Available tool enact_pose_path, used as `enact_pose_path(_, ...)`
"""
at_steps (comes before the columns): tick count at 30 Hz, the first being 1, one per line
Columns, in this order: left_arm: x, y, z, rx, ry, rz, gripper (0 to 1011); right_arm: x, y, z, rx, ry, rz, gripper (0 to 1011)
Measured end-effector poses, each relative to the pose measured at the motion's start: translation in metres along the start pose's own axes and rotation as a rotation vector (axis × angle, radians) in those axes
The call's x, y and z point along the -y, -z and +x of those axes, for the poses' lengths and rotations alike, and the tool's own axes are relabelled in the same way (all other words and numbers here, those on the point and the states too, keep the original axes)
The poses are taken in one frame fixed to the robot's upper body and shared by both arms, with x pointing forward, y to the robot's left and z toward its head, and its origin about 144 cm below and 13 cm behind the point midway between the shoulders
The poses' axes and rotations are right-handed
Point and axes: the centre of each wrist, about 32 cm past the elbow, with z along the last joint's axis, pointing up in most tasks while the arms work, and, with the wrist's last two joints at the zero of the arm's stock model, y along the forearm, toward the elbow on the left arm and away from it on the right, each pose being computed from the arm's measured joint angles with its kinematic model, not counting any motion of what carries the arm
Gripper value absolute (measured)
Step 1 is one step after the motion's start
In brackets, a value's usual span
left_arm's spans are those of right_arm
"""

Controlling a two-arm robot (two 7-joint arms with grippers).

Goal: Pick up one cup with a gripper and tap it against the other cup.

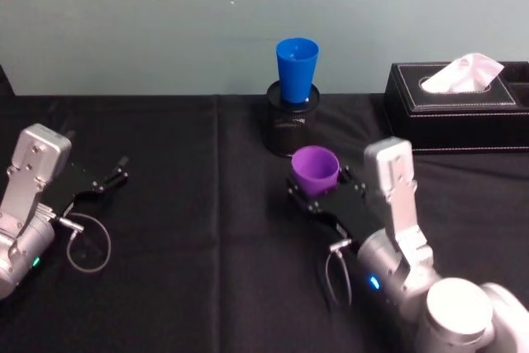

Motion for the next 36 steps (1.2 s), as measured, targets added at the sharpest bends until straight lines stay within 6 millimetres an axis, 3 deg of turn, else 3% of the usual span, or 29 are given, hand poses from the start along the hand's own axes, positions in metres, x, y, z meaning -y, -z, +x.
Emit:
enact_pose_path(7,0.0,0.0,0.0,0.0,0.0,0.0,1000,0.0,0.022,-0.008,-0.012,0.05,-0.014,731)
enact_pose_path(13,0.0,0.0,0.0,0.0,0.0,0.0,1000,0.001,0.026,-0.008,-0.037,0.055,-0.019,733)
enact_pose_path(18,0.0,0.0,0.0,0.0,0.0,0.0,1000,0.002,0.022,-0.008,-0.05,0.051,-0.013,852)
enact_pose_path(25,0.0,0.0,0.0,0.0,0.0,0.0,1000,0.008,-0.005,-0.003,-0.06,0.052,-0.008,1003)
enact_pose_path(28,0.0,0.0,0.0,0.0,0.0,0.0,1000,0.014,-0.028,0.005,-0.066,0.07,-0.005,1003)
enact_pose_path(36,0.0,0.0,0.0,0.0,0.0,0.0,1000,0.022,-0.05,0.029,-0.034,0.135,0.005,1003)
